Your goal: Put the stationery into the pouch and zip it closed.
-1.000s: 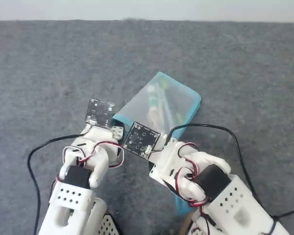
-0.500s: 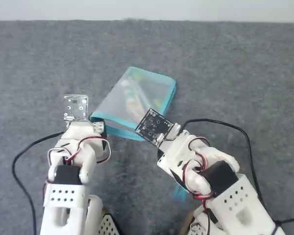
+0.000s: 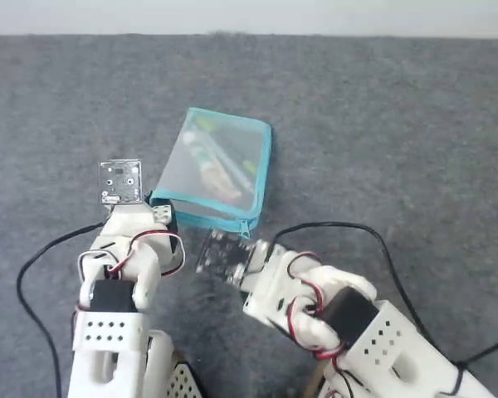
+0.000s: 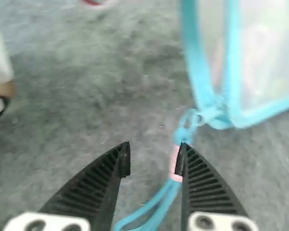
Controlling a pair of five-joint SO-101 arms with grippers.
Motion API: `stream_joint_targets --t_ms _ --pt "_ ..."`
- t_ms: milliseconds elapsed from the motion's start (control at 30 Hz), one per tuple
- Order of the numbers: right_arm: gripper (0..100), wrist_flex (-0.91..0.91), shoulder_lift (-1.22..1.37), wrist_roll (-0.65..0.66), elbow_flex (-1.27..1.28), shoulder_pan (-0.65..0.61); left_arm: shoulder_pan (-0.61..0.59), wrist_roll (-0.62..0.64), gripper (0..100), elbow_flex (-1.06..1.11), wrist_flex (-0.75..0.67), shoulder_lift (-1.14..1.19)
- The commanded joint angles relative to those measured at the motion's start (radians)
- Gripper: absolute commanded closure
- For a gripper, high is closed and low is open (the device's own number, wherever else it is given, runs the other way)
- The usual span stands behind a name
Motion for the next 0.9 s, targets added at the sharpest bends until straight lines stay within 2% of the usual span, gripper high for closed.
stream_joint_targets --t_ms 0,233,500,567,667,867 --pt "83.9 -0.068 0.041 -0.029 -0.003 0.068 -0.011 0.021 99 -0.073 -0.003 -0.014" --pt "84.0 -0.159 0.384 -0.032 -0.072 0.116 -0.011 0.02 99 -0.073 -0.003 -0.014" --pt "84.2 -0.252 0.575 -0.035 -0.132 0.122 -0.003 0.018 99 -0.071 0.0 -0.014" --pt "87.8 -0.257 0.611 -0.035 -0.172 0.122 -0.003 0.018 99 -0.071 0.0 -0.014" --pt "99.8 -0.252 0.648 -0.037 -0.235 0.122 -0.003 0.018 99 -0.068 0.0 -0.014" --pt "99.1 -0.171 0.593 -0.1 -0.302 0.117 -0.003 0.018 99 -0.067 -0.003 -0.014"
